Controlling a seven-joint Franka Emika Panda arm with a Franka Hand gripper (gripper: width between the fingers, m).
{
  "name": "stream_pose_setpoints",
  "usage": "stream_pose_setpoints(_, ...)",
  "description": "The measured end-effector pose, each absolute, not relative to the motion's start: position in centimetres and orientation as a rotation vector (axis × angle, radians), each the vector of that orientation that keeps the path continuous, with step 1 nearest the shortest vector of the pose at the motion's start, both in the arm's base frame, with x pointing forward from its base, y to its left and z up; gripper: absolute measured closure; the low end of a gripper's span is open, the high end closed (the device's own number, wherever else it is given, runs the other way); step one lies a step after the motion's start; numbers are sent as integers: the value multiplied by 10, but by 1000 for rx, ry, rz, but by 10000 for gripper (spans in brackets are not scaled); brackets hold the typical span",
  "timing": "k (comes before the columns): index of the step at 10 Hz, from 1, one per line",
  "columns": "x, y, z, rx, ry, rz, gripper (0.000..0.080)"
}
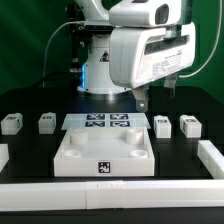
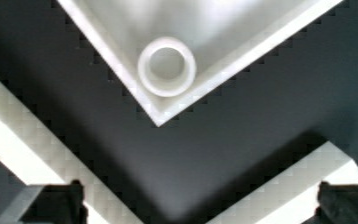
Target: Assemble one leg
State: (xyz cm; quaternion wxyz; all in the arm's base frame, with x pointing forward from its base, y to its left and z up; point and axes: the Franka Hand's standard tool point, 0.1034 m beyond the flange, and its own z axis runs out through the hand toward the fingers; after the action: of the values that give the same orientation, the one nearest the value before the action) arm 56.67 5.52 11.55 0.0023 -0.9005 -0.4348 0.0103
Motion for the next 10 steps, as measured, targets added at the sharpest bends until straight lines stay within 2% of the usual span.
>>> stream_pose_setpoints(10,567,55,115,-2825,-1364,33,150)
